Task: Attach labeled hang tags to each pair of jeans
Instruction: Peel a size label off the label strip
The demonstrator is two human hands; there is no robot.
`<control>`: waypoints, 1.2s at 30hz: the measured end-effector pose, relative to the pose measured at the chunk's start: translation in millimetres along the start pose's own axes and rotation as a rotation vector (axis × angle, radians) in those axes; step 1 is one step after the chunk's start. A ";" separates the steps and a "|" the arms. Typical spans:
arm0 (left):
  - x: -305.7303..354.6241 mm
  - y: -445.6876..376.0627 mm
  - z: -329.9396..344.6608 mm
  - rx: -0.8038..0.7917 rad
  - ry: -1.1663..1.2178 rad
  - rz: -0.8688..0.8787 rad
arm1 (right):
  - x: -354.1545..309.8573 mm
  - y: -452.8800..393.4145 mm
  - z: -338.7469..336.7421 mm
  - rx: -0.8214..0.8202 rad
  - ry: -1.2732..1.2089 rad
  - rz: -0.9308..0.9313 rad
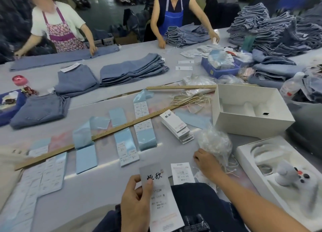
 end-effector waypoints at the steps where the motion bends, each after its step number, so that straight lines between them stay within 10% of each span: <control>1: 1.0 0.5 -0.2 -0.013 0.004 0.002 | -1.3 0.3 0.2 -0.031 0.038 0.000; 10: 11.0 14.3 -3.1 -0.155 0.063 0.018 | -99.6 44.0 -117.9 -0.123 -0.702 -0.045; 18: 18.4 18.3 -9.4 -0.093 0.196 0.074 | -182.5 138.5 -171.0 -0.115 -0.689 -0.312; 36: 34.0 34.2 -3.7 -0.031 0.109 0.103 | -186.7 159.8 -198.2 0.125 -0.844 -0.305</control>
Point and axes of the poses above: each hand's wrist, its own y-axis away from the middle knuckle, its own z-axis out of the palm, x = y × z, the point moved 3 cm from there along -y, towards the middle knuckle, and after that the axes turned 7 degrees about -x, right-handed, at the moved point
